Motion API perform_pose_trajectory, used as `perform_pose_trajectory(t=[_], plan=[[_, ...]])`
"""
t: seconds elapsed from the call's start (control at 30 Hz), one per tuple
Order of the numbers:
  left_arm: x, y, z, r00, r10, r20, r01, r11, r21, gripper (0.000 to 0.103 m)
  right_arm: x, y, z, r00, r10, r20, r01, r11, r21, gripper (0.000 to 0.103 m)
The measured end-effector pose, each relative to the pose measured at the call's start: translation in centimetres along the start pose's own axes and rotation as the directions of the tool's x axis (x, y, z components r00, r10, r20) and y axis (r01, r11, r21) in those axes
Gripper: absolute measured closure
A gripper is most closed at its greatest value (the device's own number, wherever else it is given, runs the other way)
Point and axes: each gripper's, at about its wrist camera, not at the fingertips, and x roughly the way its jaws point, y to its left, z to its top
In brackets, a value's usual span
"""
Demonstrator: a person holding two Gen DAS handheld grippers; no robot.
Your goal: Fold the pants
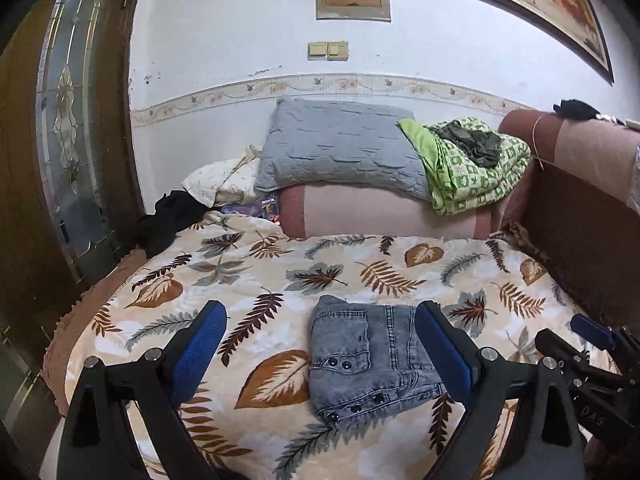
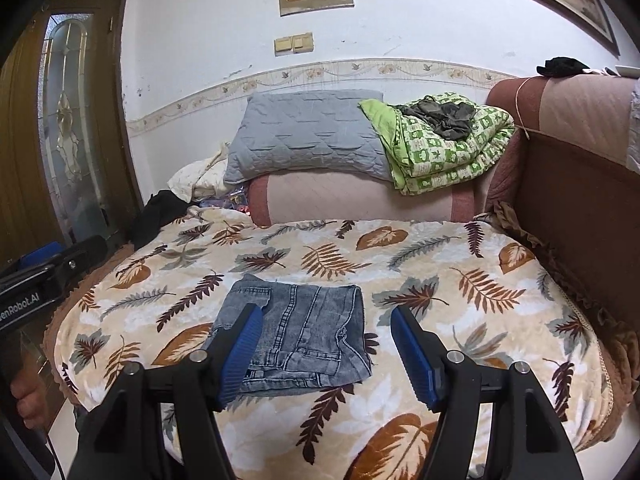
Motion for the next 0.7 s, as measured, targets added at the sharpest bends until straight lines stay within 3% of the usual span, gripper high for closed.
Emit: perform_pose_trajectory(t=[0.7], plan=[[0.1, -1.0, 0.0, 1.0, -0.013, 0.004, 0.012, 0.997, 0.073, 0.008, 1.5, 0.2, -0.9, 0.999, 0.003, -0.034, -0.003, 1.0, -0.009, 0.032]])
